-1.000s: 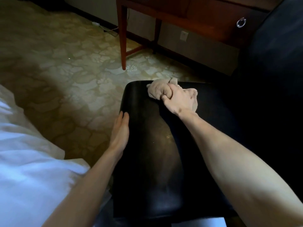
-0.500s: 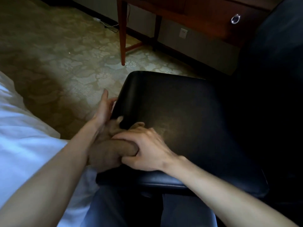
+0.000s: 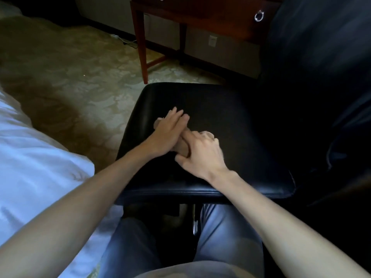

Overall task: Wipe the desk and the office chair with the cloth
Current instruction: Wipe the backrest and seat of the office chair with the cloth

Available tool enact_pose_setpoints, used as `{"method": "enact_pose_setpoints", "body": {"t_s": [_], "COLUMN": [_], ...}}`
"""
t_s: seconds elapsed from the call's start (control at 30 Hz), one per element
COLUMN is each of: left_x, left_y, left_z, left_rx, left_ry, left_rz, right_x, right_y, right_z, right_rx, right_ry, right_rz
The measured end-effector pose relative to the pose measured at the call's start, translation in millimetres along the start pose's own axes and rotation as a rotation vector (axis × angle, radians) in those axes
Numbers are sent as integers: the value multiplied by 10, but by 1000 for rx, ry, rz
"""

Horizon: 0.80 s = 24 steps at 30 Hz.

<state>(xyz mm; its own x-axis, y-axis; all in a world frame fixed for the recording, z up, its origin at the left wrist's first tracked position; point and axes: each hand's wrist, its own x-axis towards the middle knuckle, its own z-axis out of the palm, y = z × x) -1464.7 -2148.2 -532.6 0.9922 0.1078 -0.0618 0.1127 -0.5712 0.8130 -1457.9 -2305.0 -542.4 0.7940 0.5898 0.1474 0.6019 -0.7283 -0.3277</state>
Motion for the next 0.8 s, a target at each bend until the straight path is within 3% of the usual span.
{"method": "enact_pose_setpoints", "body": {"t_s": [0.13, 0.27, 0.4, 0.5, 0.67, 0.73, 0.8], "left_x": [118, 245, 389, 507, 674, 728, 757], "left_y": [-102, -285, -210, 9, 298, 431, 561], "left_z": [122, 141, 229, 407, 778, 902, 985], "left_rx": [166, 207, 400, 430, 409, 421, 396], "left_ry": [16, 39, 30, 16, -73, -110, -119], "left_rz": [73, -23, -38, -18, 97, 139, 177], "right_x": [-230, -609, -870, -956, -1063, -1099, -1101], "right_y": [185, 559, 1106, 1112, 941, 1008, 1152], "right_z": [-229, -550, -857, -809, -769, -899, -972], "right_rx": [32, -61, -132, -118, 308, 204, -99], "right_ry": [-72, -78, 185, 137, 112, 205, 264], "right_rz": [-60, -130, 190, 381, 277, 195, 98]}}
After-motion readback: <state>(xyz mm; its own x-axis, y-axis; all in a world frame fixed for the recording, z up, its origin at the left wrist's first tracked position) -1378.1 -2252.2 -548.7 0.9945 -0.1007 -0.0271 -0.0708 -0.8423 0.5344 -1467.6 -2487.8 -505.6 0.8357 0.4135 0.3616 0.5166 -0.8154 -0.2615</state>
